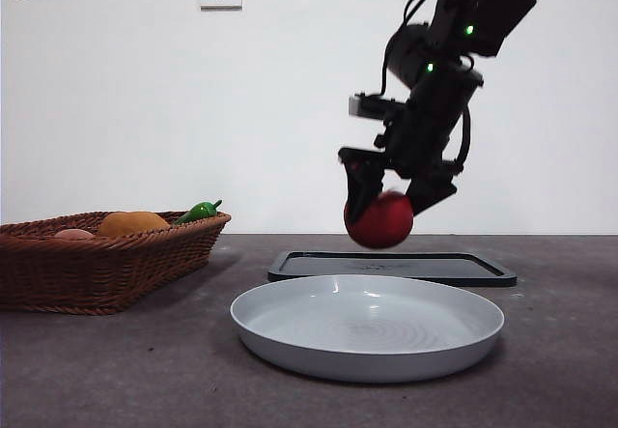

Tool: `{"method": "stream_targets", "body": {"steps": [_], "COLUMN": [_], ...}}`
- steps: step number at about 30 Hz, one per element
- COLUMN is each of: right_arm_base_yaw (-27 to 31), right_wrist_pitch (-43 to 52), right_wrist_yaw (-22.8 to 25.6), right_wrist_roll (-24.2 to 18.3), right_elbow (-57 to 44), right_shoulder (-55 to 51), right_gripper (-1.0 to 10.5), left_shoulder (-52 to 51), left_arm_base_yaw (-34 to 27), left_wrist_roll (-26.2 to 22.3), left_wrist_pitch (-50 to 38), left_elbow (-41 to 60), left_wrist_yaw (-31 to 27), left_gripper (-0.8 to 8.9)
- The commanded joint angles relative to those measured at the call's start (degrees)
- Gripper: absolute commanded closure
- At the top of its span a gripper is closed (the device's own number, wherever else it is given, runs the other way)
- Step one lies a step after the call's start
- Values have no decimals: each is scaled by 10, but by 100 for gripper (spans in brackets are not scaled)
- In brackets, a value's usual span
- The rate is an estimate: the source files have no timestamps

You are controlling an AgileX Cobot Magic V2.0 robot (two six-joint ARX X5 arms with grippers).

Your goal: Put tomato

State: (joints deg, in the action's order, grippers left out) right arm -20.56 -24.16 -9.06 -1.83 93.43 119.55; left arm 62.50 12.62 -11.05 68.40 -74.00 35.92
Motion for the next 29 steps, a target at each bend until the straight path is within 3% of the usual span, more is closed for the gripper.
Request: {"method": "stream_targets", "body": {"steps": [1, 18, 22, 29], "right_arm_base_yaw": [-2, -2, -3, -3], "right_wrist_pitch": [11, -2, -10, -20], "right_wrist_yaw": [0, -1, -2, -1], "right_wrist_roll": [-7, -7, -7, -3], "right_elbow": [17, 17, 17, 19], "right_shoulder": [21, 46, 46, 42], "right_gripper": [736, 725, 581, 425], "left_shoulder": [3, 3, 3, 3], "left_arm_base_yaw": [2, 2, 2, 2], "left_wrist_roll": [-2, 0, 0, 0], "left_wrist_pitch": [-2, -2, -2, -2], "left_elbow": [-13, -13, -13, -13], "left_wrist_yaw": [2, 2, 2, 2], "left_gripper": [286, 286, 286, 286]}}
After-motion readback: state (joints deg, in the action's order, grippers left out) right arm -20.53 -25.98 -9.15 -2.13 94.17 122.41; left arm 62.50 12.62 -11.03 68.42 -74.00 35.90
